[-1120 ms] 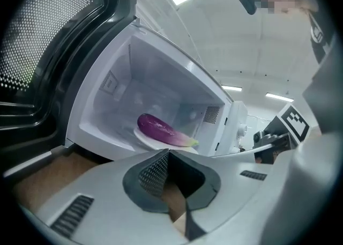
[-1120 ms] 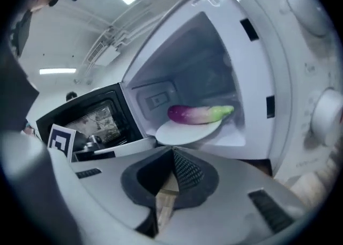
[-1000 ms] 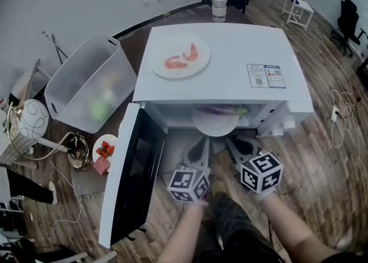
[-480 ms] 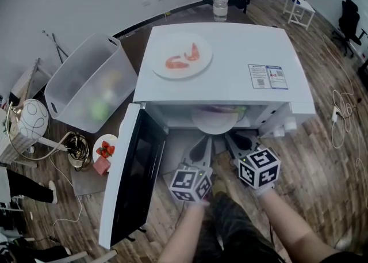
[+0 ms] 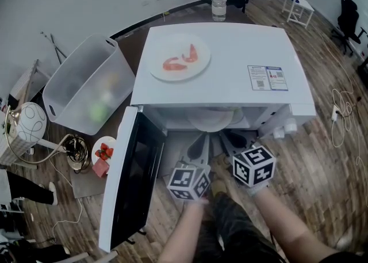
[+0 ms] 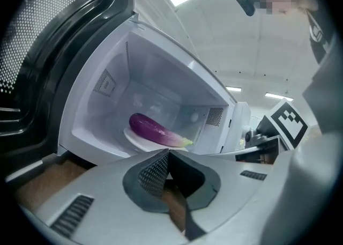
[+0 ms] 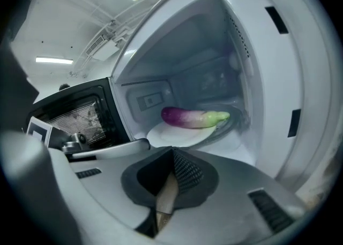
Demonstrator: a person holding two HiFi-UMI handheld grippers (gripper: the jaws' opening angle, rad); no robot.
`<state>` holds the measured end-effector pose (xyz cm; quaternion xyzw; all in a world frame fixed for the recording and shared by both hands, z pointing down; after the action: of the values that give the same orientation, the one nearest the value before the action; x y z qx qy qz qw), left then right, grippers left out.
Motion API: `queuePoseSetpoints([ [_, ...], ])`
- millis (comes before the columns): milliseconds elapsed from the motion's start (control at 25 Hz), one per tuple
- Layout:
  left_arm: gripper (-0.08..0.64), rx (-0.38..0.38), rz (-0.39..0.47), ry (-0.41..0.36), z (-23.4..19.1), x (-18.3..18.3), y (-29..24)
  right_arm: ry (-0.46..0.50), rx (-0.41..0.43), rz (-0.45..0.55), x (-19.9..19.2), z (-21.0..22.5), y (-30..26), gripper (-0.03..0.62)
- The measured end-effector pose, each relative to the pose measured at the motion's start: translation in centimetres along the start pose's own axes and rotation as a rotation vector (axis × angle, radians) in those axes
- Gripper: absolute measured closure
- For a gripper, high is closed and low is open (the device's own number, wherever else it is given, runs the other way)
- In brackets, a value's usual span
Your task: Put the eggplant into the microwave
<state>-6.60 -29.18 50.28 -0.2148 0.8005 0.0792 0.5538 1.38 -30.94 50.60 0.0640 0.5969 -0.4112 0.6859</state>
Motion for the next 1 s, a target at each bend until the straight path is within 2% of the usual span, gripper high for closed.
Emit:
queuePoseSetpoints([
  [1000,0.566,0.023,-0.015,0.004,-1.6,0.8,-1.4,-0.076,-0.02,0.016,0.9,-0.4,-2.6,0.589],
])
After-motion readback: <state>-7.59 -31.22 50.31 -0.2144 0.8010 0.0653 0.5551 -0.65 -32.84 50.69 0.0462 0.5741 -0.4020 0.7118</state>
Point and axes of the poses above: the fingertips, and each gripper's own axes: y backward along the fingers, z to its right, x out of its top, the point moved 3 cm from there along y, backward along the fingers
